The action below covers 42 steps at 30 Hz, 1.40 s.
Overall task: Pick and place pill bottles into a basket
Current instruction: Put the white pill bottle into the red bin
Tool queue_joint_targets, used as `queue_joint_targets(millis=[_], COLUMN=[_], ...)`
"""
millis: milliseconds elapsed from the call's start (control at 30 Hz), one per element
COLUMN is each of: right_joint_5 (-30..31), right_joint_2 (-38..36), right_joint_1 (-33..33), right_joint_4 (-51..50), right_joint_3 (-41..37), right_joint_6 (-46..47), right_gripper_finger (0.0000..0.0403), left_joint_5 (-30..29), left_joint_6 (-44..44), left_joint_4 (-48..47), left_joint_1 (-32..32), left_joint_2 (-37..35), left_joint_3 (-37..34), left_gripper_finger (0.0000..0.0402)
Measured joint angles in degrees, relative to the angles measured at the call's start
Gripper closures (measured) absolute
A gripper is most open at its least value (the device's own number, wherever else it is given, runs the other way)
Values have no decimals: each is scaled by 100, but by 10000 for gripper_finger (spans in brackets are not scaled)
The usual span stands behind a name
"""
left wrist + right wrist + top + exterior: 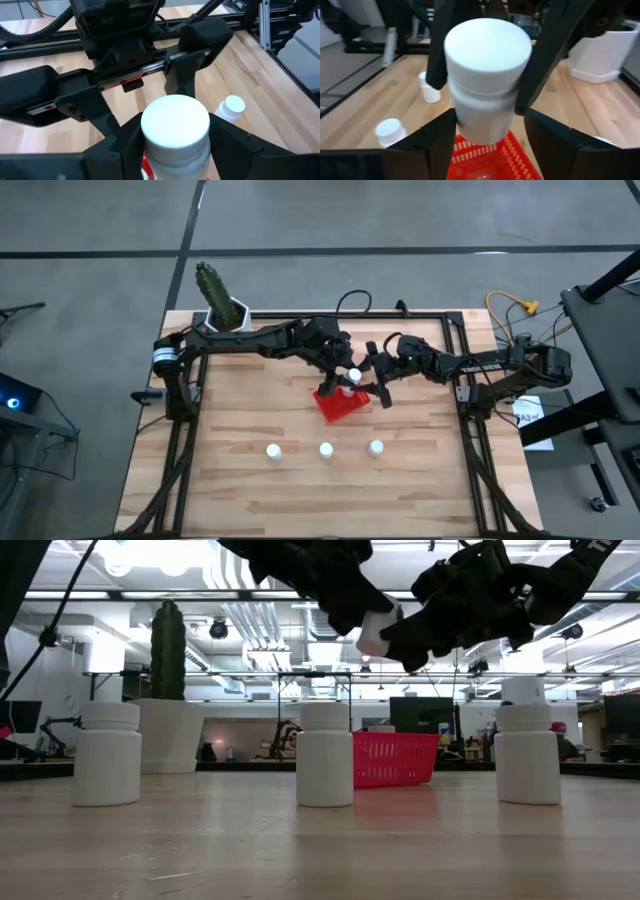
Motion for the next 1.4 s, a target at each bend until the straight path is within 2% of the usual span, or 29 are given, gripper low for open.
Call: queue_joint_targets(millis=[233, 433, 867, 1200, 1400], right_joint_5=[720, 817, 924, 900, 1832], right_joint_2=[0, -7, -15, -22, -22], right_joint_1=[-7, -42, -68, -184, -366], right_joint_4=[-11, -11, -156, -377, -532], right_joint_3=[-2, -2, 0, 0, 0], right_joint_6=[-105, -101, 91, 58, -99], right_gripper_finger=[130, 113, 127, 134, 154], left_joint_5=[-107, -234, -106, -262, -475], left_joint_6=[92, 198, 350, 395, 398], left_joint_4=[-87, -137, -179, -399, -459], left_joint_1=[11, 23, 331, 480, 490], left_joint_2=[-2, -15, -215, -548, -560], left_joint_3=[-4, 9, 85, -28, -192], left_gripper_finger=[226, 226, 226, 226, 226])
